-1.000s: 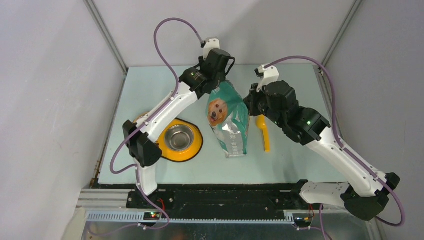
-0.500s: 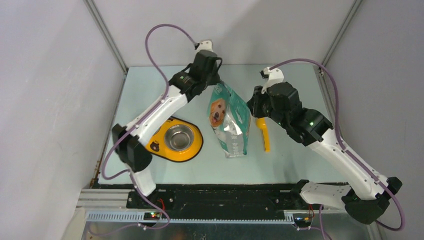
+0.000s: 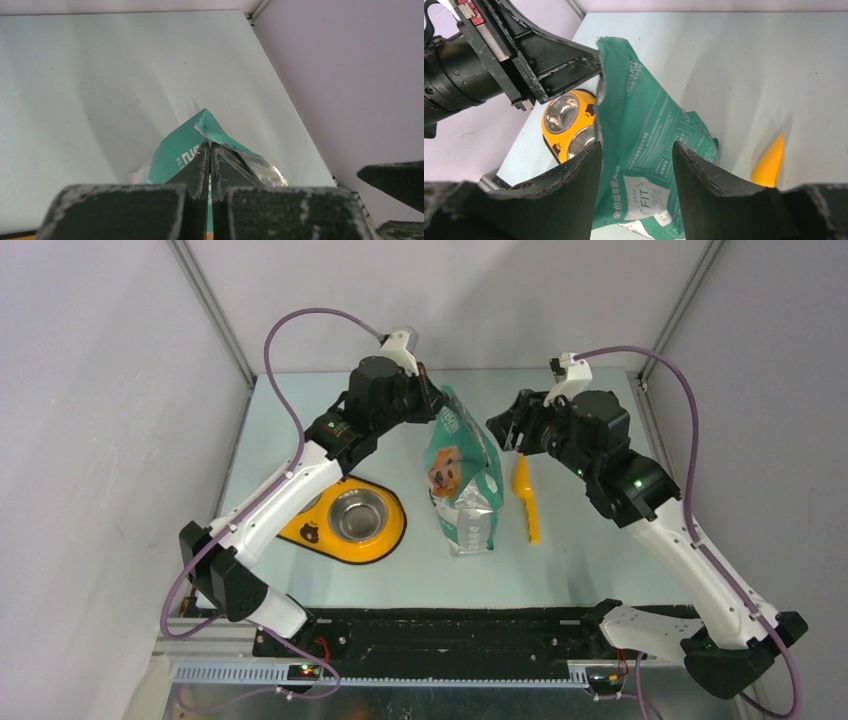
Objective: Serve the pet food
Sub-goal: Open the pet food bag at the center of the board.
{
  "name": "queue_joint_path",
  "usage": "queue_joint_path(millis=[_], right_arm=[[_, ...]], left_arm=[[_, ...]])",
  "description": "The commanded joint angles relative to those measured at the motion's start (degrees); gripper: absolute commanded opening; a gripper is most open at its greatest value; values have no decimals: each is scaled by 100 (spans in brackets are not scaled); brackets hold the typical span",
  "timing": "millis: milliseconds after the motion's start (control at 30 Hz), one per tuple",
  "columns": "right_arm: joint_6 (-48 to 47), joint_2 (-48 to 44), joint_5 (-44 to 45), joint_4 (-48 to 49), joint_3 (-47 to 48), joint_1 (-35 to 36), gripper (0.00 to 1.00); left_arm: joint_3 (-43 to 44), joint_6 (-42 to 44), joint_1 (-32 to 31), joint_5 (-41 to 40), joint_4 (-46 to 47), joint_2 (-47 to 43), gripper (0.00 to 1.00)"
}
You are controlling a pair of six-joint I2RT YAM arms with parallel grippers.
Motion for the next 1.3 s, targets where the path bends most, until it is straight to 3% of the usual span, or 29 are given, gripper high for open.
queue_joint_path(millis=[0, 167, 400, 700, 767, 900, 1033, 1133, 1267], right_arm=[[-301, 441, -565, 265, 480, -26, 59], [-662, 1415, -475, -483, 1562, 35, 55], [-1141, 2330, -33, -803, 2391, 102, 50], [-1368, 2908, 166, -1420, 2774, 123, 44], [-1400, 3064, 158, -1813, 2988, 140, 35], [-1295, 3158, 586, -2212, 3114, 184, 3], [-925, 3014, -127, -2175, 3096, -182, 0], [-557, 2792, -1448, -1667, 2848, -476, 0], [-326, 2477, -1546, -1339, 2741, -716, 0]], left_arm=[[-186, 30, -119, 824, -27, -151, 0], [-200, 81, -130, 613, 6, -164, 0], [-220, 215, -137, 512, 56, -202, 0], [-173, 316, -143, 361, 43, -265, 0], [-137, 352, -143, 274, 27, -269, 0], [-10, 450, -136, -17, -120, -232, 0], [26, 541, -143, -222, -215, -228, 0], [68, 645, -138, -234, -296, -224, 0], [229, 927, -138, -452, -640, -205, 0]])
